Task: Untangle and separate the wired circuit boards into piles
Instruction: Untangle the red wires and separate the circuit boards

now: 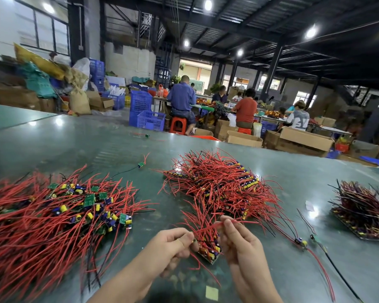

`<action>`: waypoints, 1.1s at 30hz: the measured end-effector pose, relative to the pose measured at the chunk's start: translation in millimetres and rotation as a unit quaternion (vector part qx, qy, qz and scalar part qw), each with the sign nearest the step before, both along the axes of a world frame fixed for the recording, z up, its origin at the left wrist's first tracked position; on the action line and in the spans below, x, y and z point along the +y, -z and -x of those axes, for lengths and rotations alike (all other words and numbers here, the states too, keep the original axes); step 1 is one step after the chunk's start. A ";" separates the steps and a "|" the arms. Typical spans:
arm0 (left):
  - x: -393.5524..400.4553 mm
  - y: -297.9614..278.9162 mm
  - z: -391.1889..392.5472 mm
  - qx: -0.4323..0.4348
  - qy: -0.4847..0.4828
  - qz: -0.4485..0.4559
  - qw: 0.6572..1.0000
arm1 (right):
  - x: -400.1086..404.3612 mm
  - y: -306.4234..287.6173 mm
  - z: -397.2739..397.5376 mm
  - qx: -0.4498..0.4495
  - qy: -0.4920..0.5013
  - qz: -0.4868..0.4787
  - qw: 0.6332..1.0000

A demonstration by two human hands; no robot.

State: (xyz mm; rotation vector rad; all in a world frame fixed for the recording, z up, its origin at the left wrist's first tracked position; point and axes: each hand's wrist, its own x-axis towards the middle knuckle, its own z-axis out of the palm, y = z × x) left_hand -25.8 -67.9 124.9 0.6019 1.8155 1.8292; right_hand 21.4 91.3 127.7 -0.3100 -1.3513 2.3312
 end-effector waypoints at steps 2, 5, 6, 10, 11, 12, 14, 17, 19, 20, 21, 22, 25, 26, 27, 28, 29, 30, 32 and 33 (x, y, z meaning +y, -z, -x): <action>-1.6 -0.7 1.8 0.019 -0.009 0.013 1.000 | 6.2 -0.8 -1.3 0.000 0.048 -0.059 0.997; -2.1 0.0 4.6 0.067 -0.026 0.045 0.996 | 15.1 -0.6 -3.8 -0.011 0.101 -0.153 0.983; -2.7 0.5 5.6 0.093 -0.031 0.062 0.993 | 16.0 -0.1 -3.9 -0.018 0.125 -0.216 0.968; -3.2 4.4 9.6 0.160 -0.036 0.118 0.979 | 14.5 4.0 -0.5 -0.021 0.215 -0.345 0.913; -3.2 5.6 10.5 0.171 -0.035 0.131 0.976 | 15.2 5.4 0.4 -0.017 0.227 -0.330 0.916; -3.7 6.8 11.1 0.182 -0.036 0.142 0.972 | 17.1 6.1 0.9 -0.017 0.233 -0.307 0.923; -5.1 9.8 12.6 0.199 -0.040 0.166 0.965 | 22.6 7.4 0.8 -0.024 0.243 -0.256 0.935; -6.7 14.6 14.0 0.225 -0.053 0.189 0.954 | 30.6 7.8 -0.1 -0.024 0.230 -0.183 0.956; -5.7 13.8 13.7 0.236 -0.053 0.190 0.952 | 31.1 5.2 -0.3 -0.018 0.193 -0.100 0.976; -5.6 11.8 13.4 0.221 -0.044 0.174 0.959 | 30.2 3.3 -0.2 -0.011 0.167 -0.050 0.985; -5.7 8.8 12.8 0.182 -0.027 0.143 0.973 | 29.1 1.7 0.1 -0.001 0.141 0.000 0.990; -6.3 5.2 12.0 0.125 -0.005 0.108 0.986 | 28.8 1.2 0.4 0.009 0.125 0.037 0.991; -8.9 -2.6 9.5 -0.031 0.040 0.039 0.998 | 28.8 2.7 0.0 0.031 0.146 0.033 0.988; -9.8 -3.8 9.1 -0.060 0.052 0.032 0.996 | 28.8 4.2 -0.8 0.032 0.182 -0.016 0.983; -10.4 -4.3 9.3 -0.081 0.064 0.028 0.994 | 29.2 6.2 -0.6 0.035 0.227 -0.076 0.970; -10.8 -4.8 9.4 -0.095 0.080 0.028 0.992 | 30.0 8.4 -0.5 0.042 0.267 -0.127 0.954; -11.0 -5.4 9.4 -0.099 0.102 0.031 0.989 | 31.0 10.0 -0.4 0.044 0.290 -0.156 0.943; -11.3 -5.4 9.5 -0.092 0.126 0.038 0.987 | 31.0 10.4 -0.6 0.042 0.296 -0.166 0.940; -11.9 -5.2 9.0 -0.060 0.161 0.068 0.983 | 31.9 13.0 0.6 0.032 0.293 -0.179 0.939; -12.3 -5.2 8.8 -0.043 0.170 0.084 0.981 | 31.8 13.4 0.4 0.031 0.291 -0.187 0.938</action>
